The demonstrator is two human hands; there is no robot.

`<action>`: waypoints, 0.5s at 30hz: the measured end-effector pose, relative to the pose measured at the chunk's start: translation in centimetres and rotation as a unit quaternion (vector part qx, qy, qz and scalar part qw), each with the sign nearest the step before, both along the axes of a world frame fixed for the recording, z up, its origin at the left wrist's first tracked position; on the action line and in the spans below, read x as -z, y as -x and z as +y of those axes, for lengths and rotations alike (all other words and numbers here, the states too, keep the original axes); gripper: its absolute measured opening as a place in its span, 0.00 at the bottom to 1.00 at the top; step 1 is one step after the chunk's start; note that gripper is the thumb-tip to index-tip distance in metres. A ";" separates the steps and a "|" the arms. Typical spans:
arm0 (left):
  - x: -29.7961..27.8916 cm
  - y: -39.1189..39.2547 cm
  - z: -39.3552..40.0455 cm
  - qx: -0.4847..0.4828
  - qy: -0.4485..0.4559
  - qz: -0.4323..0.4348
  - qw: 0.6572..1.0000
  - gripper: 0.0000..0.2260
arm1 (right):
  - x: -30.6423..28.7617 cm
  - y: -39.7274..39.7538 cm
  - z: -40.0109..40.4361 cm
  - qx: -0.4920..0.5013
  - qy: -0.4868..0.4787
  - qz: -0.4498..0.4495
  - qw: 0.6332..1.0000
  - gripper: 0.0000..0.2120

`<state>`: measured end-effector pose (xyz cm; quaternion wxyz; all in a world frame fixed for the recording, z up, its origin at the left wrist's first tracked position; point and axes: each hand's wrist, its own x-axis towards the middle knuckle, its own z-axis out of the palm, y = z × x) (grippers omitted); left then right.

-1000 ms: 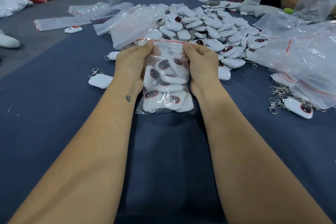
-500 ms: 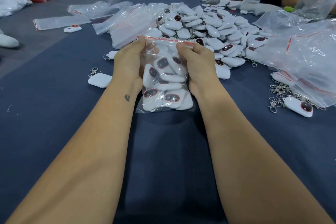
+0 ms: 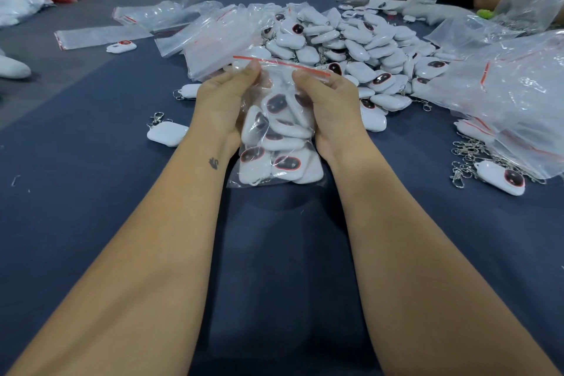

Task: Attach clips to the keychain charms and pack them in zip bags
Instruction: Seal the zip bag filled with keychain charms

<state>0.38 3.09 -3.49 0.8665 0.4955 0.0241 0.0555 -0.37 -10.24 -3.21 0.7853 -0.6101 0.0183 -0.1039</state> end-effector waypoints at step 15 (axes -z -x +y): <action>0.0 0.3 -0.2 0.064 -0.023 -0.053 0.996 0.05 | -0.5 0.5 0.3 -0.008 0.016 -0.005 1.000 0.03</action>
